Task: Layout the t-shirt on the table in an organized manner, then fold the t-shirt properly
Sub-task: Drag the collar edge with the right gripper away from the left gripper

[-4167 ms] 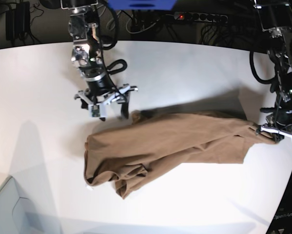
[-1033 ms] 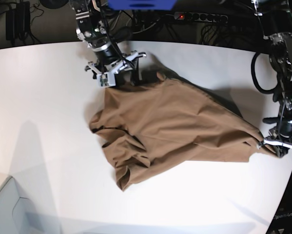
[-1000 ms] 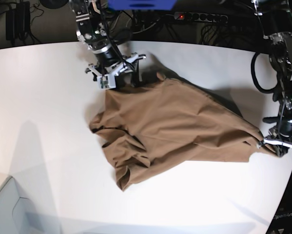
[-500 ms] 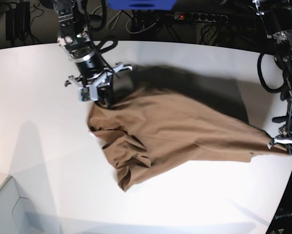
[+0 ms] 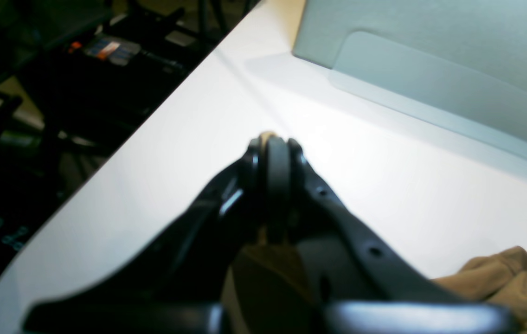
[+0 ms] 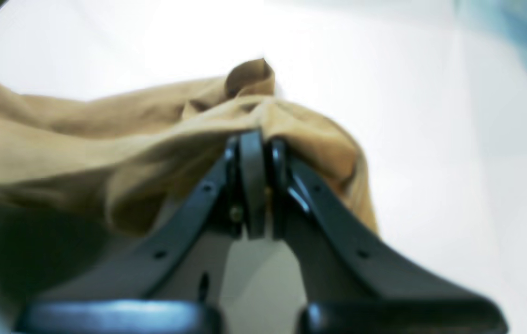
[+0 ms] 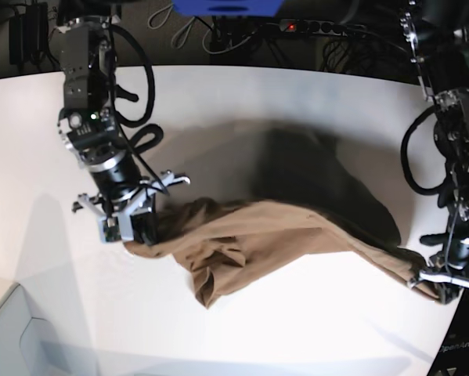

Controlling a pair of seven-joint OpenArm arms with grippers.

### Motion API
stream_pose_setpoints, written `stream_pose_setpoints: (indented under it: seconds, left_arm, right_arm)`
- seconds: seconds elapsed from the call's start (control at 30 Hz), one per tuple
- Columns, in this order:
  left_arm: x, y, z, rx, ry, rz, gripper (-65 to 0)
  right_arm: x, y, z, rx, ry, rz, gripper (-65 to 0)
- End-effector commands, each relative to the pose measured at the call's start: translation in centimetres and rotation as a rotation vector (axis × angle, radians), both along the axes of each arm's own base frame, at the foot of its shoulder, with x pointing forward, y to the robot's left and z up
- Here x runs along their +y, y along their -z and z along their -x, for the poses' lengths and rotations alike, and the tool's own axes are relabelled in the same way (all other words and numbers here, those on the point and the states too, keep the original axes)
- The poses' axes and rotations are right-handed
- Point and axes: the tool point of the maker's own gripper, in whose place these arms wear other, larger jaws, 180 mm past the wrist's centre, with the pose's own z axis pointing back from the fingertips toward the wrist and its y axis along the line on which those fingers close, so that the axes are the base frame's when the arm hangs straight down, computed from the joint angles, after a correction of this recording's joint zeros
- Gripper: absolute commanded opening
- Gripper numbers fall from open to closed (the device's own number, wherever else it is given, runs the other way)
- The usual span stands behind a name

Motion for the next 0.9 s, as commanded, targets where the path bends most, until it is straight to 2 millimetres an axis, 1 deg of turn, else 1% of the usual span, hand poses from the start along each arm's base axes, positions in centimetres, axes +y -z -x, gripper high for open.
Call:
stream_pose_setpoints:
  seconds: [0.0,0.07,0.13,0.17,0.2,0.27,0.33,0.37,0.43,0.5,0.57,0.63,0.67,0.7,0.73,0.77,0.8,0.83,0.87]
  left_arm:
    - [0.0,-2.2,-1.1,-0.059,0.004,-0.025,-65.0]
    - [-0.5,-2.3,-2.5,-0.051,0.019,-0.021,-65.0]
    - [-0.8,-1.9,-3.7,-0.032,0.03,-0.01,-65.0]
    - [-0.9,-1.9,-4.4,-0.025,0.032,-0.006,-65.0]
    - [-1.0,-2.3,-5.0,-0.034,0.035,-0.006,-65.0]
    - [-1.7,-4.1,-6.7,-0.068,0.044,0.013,-65.0]
    - [-2.3,-6.9,-8.2,-0.125,0.047,0.043,-65.0]
    - [-2.7,-8.6,-8.9,-0.16,0.051,0.056,-65.0]
    - [-3.7,-11.3,-9.9,-0.214,0.066,0.08,-65.0]
    - [-4.7,-14.4,-10.6,-0.276,0.082,0.091,-65.0]
    - [-5.7,-16.6,-11.0,-0.32,0.099,0.106,-65.0]
    - [-6.3,-17.2,-11.0,-0.333,0.114,0.121,-65.0]
    - [-6.8,-17.4,-11.0,-0.337,0.121,0.125,-65.0]
    - [-7.1,-17.1,-11.0,-0.332,0.127,0.131,-65.0]
    - [-7.2,-16.0,-11.0,-0.314,0.128,0.136,-65.0]
    - [-7.3,-14.3,-10.8,-0.28,0.127,0.138,-65.0]
    - [-7.1,-12.4,-10.4,-0.248,0.121,0.141,-65.0]
    - [-7.2,-10.9,-9.9,-0.225,0.12,0.141,-65.0]
    - [-7.2,-8.8,-9.2,-0.189,0.119,0.139,-65.0]
  right_arm:
    - [-0.7,-1.4,-1.4,-0.055,0.008,0.017,-65.0]
    - [-2.2,-1.3,-3.5,-0.059,0.02,0.053,-65.0]
    - [-3.5,-2.1,-5.8,-0.075,0.041,0.073,-65.0]
    - [-4.6,-2.9,-7.1,-0.096,0.062,0.077,-65.0]
    - [-5.6,-4.3,-8.4,-0.133,0.088,0.072,-65.0]
    - [-8.2,-7.7,-10.9,-0.228,0.155,0.044,-65.0]
    - [-10.0,-12.5,-13.1,-0.345,0.2,0.016,-65.0]
    - [-10.4,-14.7,-14.0,-0.397,0.202,0.008,-65.0]
    - [-10.3,-19.1,-15.1,-0.49,0.174,0.004,-65.0]
    - [-10.7,-22.5,-15.5,-0.557,0.169,-0.007,-65.0]
    - [-10.9,-24.9,-15.6,-0.603,0.172,-0.016,-65.0]
    - [-11.1,-25.4,-15.6,-0.615,0.177,-0.019,-65.0]
    - [-11.2,-25.2,-15.5,-0.612,0.179,-0.019,-65.0]
    - [-11.5,-24.5,-15.4,-0.598,0.187,-0.021,-65.0]
    - [-12.1,-22.8,-15.1,-0.567,0.202,-0.022,-65.0]
    - [-12.2,-21.2,-14.6,-0.542,0.207,-0.022,-65.0]
    - [-11.9,-19.7,-14.1,-0.518,0.206,-0.032,-65.0]
    - [-11.7,-17.8,-13.5,-0.487,0.208,-0.038,-65.0]
    - [-11.8,-16.1,-12.7,-0.457,0.216,-0.043,-65.0]
